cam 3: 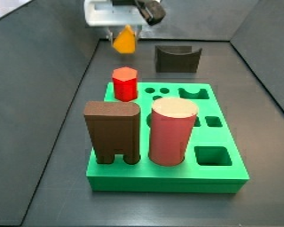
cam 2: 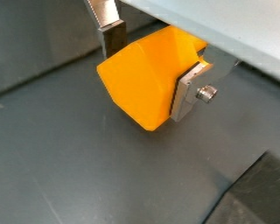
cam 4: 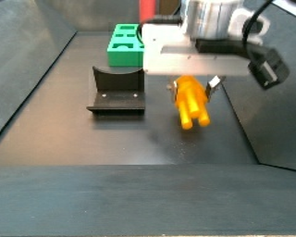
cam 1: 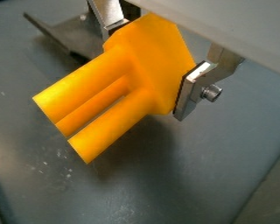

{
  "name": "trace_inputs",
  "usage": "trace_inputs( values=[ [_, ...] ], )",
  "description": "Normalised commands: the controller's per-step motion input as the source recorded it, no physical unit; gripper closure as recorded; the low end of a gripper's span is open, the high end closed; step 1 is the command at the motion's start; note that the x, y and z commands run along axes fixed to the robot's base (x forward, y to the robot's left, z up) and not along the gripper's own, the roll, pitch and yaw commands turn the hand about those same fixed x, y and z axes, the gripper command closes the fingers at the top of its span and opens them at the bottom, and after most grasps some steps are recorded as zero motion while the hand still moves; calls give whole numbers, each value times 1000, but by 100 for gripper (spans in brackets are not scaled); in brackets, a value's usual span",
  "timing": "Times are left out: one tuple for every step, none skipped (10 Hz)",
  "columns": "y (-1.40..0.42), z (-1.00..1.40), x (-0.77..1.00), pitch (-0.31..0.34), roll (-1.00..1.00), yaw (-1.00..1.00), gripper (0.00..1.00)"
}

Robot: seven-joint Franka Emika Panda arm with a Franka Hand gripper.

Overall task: Pick up the 3 prong object. Move up. Rotate the 3 prong object. Place the 3 prong object on the fixture. Regrasp the 3 prong object. Move to above the board. Insert the 3 prong object.
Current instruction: Rotate the 3 prong object.

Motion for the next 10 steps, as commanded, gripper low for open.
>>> trace_inputs(
  values=[
    [13,-622,43,-8,6,12,100],
    [12,-435,37,-12,7,11,100],
    [12,-298,36,-13,8,11,100],
    [12,-212,36,-17,9,11,100],
    [12,-180,24,-7,7,11,100],
    [8,-186,11,1,5,10,100],
    [8,-186,11,1,5,10,100],
    [9,-183,13,0,5,10,100],
    [8,-183,13,0,5,10,100],
    [8,-183,13,0,5,10,100]
  ],
)
